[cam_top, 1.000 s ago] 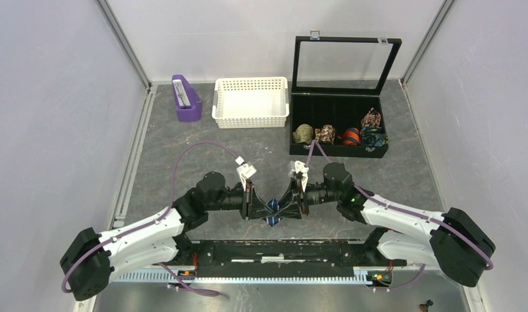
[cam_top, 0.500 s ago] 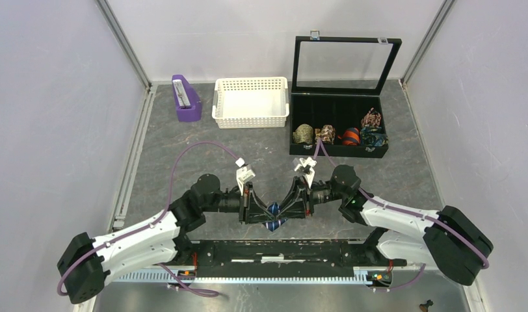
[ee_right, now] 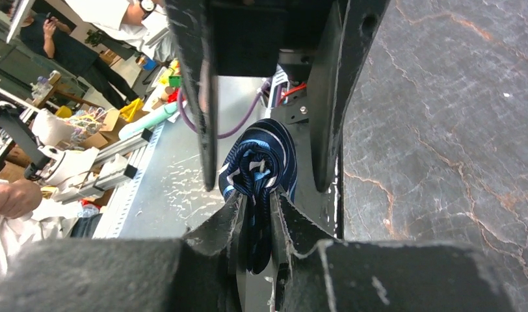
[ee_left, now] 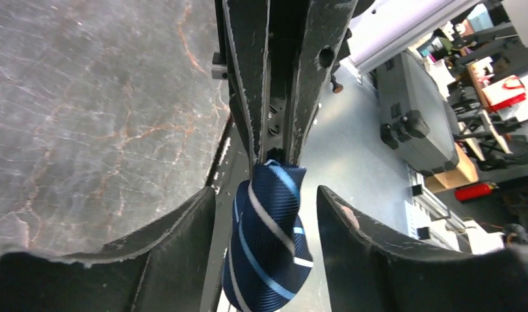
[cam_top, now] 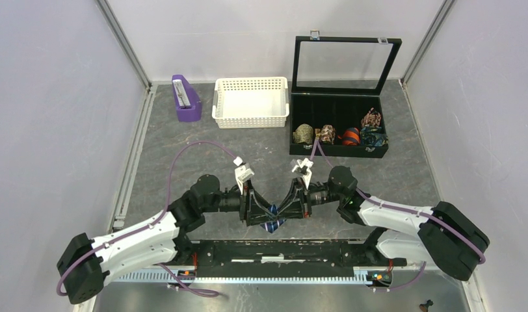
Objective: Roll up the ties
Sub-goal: Pick up the tie at the center of the board, then place the tie in the storage box.
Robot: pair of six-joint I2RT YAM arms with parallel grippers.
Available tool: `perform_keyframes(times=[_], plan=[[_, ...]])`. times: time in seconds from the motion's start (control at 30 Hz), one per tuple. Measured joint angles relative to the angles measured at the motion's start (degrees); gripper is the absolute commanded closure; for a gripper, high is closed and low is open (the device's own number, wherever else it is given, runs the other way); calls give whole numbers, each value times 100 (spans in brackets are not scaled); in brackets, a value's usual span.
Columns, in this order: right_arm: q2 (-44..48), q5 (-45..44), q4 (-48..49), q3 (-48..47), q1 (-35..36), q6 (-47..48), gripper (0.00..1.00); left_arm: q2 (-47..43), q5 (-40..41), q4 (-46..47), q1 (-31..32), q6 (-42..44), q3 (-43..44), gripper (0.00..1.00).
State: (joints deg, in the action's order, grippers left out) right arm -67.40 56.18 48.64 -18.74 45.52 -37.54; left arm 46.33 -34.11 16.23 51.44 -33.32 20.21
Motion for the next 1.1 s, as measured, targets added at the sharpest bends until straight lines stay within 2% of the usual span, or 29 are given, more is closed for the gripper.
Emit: perform_keyframes(times=[0.13, 0.17, 0.37, 0.53, 0.73, 0.87, 1.1], plan=[[31, -363, -647, -98, 44, 398, 100, -188, 332, -50, 2, 35, 0, 3], [42, -461, -774, -120, 35, 472, 100, -262, 404, -72, 2, 33, 0, 0], [122, -988, -1375, -289, -168, 699, 100, -702, 1165, -702, 2, 31, 103, 0], [221, -1687, -2522, -999, -448, 1172, 100, -1200, 2763, -2446, 2, 17, 859, 0], [197, -2802, -3733, -2175, -1023, 1810, 100, -1272, 4426, -4395, 2, -9, 2079, 0], [-28, -3259, -4291, -2835, -1488, 2085, 100, -1276, 5045, -5453, 2, -116, 2485, 0], [-732, -4041, -5117, -4009, -2424, 2509, 100, -1491, 5672, -6502, 2, -201, 2625, 0]])
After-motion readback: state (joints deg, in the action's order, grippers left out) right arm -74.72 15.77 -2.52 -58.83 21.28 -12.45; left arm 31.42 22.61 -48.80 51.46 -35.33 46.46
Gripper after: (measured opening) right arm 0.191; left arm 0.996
